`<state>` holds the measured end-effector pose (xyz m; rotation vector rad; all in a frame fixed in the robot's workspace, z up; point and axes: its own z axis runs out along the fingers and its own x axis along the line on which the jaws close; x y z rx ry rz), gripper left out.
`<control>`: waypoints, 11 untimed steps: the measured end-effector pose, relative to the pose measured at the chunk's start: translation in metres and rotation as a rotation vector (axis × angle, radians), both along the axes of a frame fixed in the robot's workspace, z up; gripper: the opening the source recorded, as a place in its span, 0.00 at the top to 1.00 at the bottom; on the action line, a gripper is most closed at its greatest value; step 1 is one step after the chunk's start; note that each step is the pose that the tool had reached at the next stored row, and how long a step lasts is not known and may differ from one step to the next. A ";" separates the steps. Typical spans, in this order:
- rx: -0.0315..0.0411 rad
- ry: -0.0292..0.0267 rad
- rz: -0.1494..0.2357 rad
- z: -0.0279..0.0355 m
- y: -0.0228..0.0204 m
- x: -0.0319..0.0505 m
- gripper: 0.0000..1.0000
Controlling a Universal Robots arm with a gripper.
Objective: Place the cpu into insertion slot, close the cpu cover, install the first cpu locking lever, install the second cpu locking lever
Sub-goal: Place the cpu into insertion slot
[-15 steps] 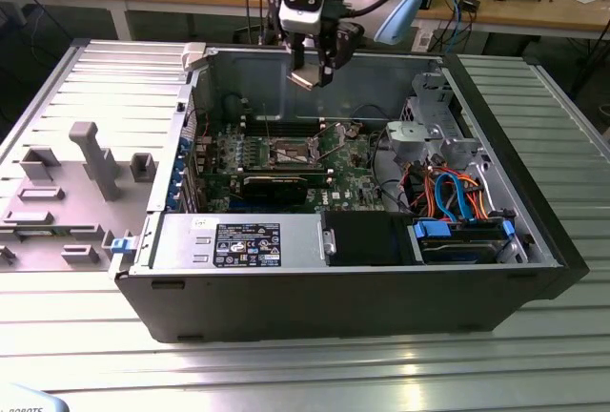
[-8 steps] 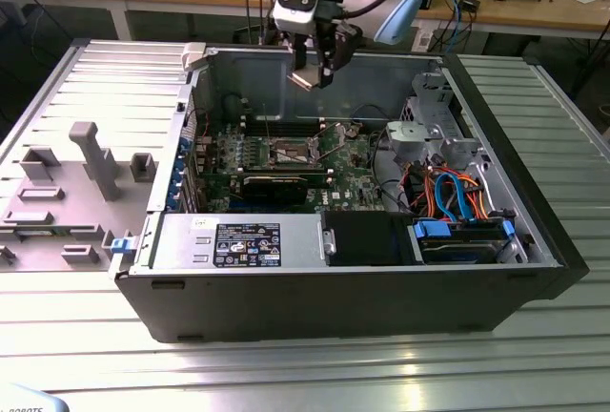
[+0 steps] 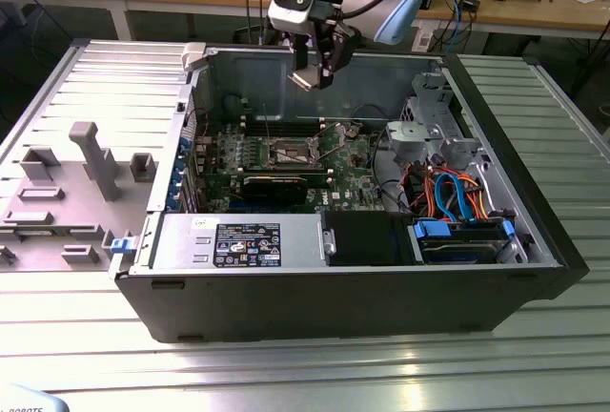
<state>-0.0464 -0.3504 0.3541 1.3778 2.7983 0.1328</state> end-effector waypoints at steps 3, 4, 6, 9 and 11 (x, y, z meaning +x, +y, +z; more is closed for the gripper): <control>0.0000 -0.0001 -0.021 -0.0002 0.0000 0.0000 0.46; 0.0000 -0.0001 -0.029 -0.0003 0.0000 0.0000 0.46; -0.0001 -0.0001 -0.037 -0.0004 0.0000 0.0000 0.46; -0.0003 -0.0001 -0.058 -0.0006 0.0000 0.0000 0.46; -0.0003 -0.0001 -0.067 -0.0007 0.0000 0.0000 0.46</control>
